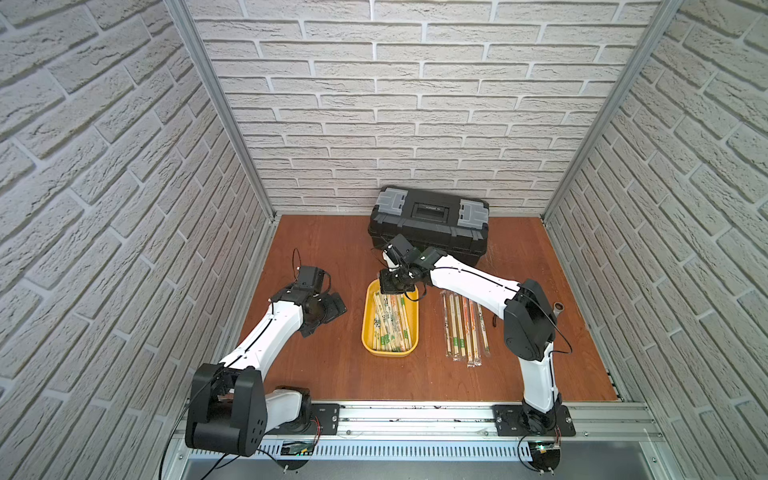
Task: Take the paired disposable chopsticks out of the storage box
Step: Pick up the paired disposable chopsticks from the storage box, then place the paired disposable chopsticks at the center of the board.
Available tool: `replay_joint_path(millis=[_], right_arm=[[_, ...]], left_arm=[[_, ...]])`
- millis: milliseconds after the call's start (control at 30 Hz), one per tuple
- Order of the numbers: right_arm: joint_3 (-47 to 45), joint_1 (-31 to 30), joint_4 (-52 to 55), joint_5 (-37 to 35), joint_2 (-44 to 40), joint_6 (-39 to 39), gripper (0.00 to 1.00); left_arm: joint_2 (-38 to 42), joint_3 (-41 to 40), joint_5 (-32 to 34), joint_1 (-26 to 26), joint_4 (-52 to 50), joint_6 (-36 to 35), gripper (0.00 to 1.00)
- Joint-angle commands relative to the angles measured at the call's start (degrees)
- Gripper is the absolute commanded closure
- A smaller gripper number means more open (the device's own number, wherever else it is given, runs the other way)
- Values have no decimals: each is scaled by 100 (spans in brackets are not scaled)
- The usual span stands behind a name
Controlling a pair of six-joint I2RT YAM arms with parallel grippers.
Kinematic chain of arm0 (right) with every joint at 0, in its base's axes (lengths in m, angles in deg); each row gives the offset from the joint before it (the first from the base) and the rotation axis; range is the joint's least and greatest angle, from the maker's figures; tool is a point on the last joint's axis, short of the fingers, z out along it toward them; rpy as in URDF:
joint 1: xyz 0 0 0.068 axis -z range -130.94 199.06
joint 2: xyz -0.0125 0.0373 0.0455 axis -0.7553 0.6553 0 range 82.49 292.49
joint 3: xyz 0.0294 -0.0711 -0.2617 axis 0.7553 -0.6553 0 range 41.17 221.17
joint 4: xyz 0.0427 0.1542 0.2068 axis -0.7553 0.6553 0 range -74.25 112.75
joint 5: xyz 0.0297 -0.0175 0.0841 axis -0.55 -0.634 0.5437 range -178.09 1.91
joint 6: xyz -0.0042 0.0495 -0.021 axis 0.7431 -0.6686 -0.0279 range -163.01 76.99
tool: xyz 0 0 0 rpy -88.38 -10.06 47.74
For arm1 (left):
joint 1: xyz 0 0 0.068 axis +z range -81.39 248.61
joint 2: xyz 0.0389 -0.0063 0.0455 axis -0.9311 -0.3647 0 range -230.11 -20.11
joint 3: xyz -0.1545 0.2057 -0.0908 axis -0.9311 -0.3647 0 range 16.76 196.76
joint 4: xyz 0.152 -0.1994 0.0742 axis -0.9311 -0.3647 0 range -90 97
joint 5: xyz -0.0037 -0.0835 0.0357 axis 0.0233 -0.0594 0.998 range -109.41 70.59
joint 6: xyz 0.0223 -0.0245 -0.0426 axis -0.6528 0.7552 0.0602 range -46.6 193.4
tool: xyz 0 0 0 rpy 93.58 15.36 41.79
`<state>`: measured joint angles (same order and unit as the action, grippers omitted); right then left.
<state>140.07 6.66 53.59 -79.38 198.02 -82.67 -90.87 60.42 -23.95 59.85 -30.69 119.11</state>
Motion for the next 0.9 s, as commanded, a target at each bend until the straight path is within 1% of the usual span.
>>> replay_joint_path(millis=[0, 133, 267, 433, 633, 867], right_arm=[[-319, 105, -135, -77, -581, -121, 94], [-911, 268, -129, -282, -1157, -121, 94], [-1672, 486, 30, -693, -1796, -40, 94], [-2460, 768, 251, -1082, -2256, 140, 94], [-2931, 817, 188, -1325, -2248, 205, 94], [-2977, 842, -95, -1353, -1762, 245, 94]], left_arm=[[10, 166, -30, -74, 11, 60, 2], [-62, 337, 18, -253, -66, 175, 2], [-202, 575, 87, -554, -181, 318, 2], [-457, 910, 198, -771, -329, 407, 2], [-765, 1236, 246, -830, -405, 488, 2], [-845, 1322, 252, -917, -441, 535, 2]])
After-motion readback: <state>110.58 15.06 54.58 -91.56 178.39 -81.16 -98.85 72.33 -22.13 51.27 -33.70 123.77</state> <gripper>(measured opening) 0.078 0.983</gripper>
